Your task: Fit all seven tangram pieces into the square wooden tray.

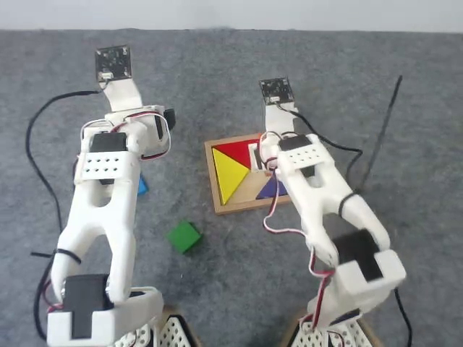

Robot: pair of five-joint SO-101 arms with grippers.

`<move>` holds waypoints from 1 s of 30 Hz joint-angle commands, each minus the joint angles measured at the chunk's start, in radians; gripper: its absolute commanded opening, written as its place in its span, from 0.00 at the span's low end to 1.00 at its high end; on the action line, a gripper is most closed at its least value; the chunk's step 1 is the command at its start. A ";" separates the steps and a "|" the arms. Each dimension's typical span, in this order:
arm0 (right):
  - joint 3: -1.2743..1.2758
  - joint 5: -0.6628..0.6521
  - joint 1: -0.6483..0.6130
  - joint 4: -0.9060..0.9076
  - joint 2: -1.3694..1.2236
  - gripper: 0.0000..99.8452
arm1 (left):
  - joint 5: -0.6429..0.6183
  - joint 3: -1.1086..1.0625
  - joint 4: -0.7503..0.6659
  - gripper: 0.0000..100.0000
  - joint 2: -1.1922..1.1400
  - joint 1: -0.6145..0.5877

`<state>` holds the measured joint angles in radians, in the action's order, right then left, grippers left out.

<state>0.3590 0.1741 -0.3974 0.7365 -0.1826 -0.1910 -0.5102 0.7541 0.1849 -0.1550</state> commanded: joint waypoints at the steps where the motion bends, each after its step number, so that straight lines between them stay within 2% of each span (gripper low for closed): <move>1: -0.080 0.031 0.012 0.012 -0.027 0.01 | 0.009 0.004 -0.015 0.22 0.009 0.008; 6: -0.103 0.028 0.019 0.015 -0.058 0.04 | 0.009 0.004 -0.017 0.22 0.009 0.008; 11: -0.104 0.026 0.016 0.015 -0.058 0.26 | 0.009 0.004 -0.017 0.22 0.009 0.008; 13: -0.106 0.025 0.013 0.015 -0.058 0.31 | 0.009 0.004 -0.017 0.22 0.009 0.008; 25: -0.138 -0.127 0.074 0.073 0.051 0.25 | 0.009 0.004 -0.017 0.22 0.009 0.008; 30: -0.138 -0.278 0.076 0.076 0.058 0.20 | 0.009 0.004 -0.017 0.22 0.009 0.008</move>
<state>0.2746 -0.0115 -0.3391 0.8009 -0.2071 -0.1910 -0.5102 0.7541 0.1849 -0.1550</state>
